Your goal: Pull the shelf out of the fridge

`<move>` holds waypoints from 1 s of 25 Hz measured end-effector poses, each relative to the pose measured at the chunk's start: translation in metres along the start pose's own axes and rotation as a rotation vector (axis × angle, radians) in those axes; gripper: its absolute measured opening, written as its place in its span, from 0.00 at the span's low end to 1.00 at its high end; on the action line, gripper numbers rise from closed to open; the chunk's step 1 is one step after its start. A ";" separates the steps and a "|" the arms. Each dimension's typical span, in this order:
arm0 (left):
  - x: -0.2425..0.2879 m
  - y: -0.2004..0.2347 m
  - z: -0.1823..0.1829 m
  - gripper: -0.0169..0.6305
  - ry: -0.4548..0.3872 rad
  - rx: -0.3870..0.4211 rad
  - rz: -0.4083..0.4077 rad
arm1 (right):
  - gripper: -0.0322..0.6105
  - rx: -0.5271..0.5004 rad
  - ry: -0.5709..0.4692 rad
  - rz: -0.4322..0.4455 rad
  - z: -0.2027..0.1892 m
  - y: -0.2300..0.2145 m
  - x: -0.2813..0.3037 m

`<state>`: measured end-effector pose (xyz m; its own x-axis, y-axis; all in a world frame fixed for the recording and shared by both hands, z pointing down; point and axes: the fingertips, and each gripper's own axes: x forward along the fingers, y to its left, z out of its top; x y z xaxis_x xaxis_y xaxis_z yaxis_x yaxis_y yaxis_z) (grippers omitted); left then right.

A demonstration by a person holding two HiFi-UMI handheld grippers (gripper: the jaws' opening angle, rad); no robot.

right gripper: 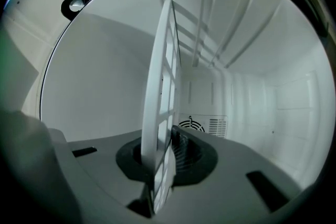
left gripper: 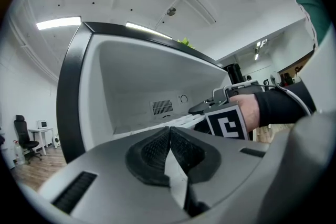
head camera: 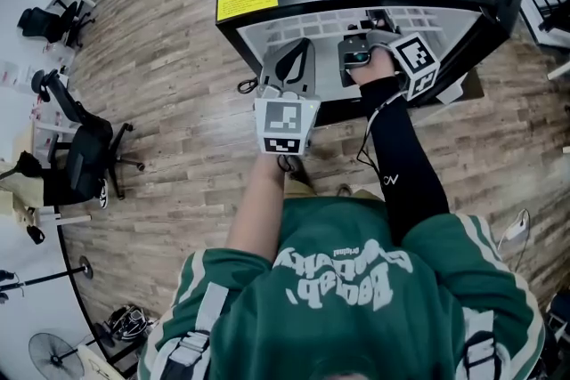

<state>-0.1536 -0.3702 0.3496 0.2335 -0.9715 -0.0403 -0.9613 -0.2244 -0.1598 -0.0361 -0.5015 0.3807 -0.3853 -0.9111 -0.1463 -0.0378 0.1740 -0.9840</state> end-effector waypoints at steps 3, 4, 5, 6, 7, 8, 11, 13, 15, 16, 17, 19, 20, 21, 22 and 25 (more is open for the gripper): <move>-0.003 0.002 0.000 0.05 0.004 0.002 0.015 | 0.12 0.004 0.007 0.003 -0.001 0.002 -0.002; -0.004 0.001 0.000 0.05 0.005 0.003 0.019 | 0.12 0.004 0.009 0.003 -0.001 0.002 -0.003; -0.005 0.001 -0.001 0.05 0.006 0.003 0.022 | 0.12 0.003 0.011 0.003 0.000 0.001 -0.004; -0.006 0.000 -0.002 0.05 0.008 0.003 0.025 | 0.12 0.002 0.013 0.003 0.000 0.000 -0.005; -0.006 0.000 -0.002 0.05 0.010 0.004 0.028 | 0.12 0.002 0.016 0.003 0.001 -0.001 -0.006; -0.007 0.000 -0.002 0.05 0.012 0.006 0.031 | 0.12 0.003 0.020 0.002 0.001 -0.001 -0.006; -0.009 -0.001 -0.001 0.05 0.015 0.012 0.030 | 0.12 0.021 0.031 -0.002 0.000 0.001 -0.009; -0.012 -0.002 -0.001 0.05 0.015 0.015 0.031 | 0.12 0.024 0.034 0.001 -0.001 0.002 -0.012; -0.014 -0.002 -0.001 0.05 0.018 0.015 0.036 | 0.12 0.024 0.039 0.002 -0.002 0.003 -0.014; -0.015 -0.002 -0.002 0.05 0.019 0.015 0.038 | 0.12 0.023 0.042 0.003 -0.002 0.002 -0.014; -0.015 -0.002 -0.002 0.05 0.021 0.016 0.039 | 0.12 0.020 0.046 0.003 -0.002 0.002 -0.014; -0.015 -0.001 -0.002 0.05 0.026 0.019 0.041 | 0.12 0.014 0.055 0.002 -0.001 0.001 -0.014; -0.015 -0.001 -0.001 0.05 0.028 0.022 0.043 | 0.12 0.015 0.060 0.002 -0.001 0.002 -0.014; -0.015 -0.001 -0.001 0.05 0.029 0.024 0.044 | 0.12 0.017 0.063 0.002 -0.001 0.003 -0.014; -0.016 -0.002 -0.001 0.05 0.030 0.026 0.045 | 0.12 0.019 0.067 0.003 -0.002 0.004 -0.015; -0.017 -0.003 -0.001 0.05 0.033 0.025 0.049 | 0.12 0.016 0.074 0.003 -0.002 0.004 -0.017</move>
<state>-0.1547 -0.3526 0.3515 0.1814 -0.9833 -0.0165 -0.9673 -0.1754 -0.1832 -0.0315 -0.4840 0.3791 -0.4527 -0.8803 -0.1420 -0.0223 0.1704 -0.9851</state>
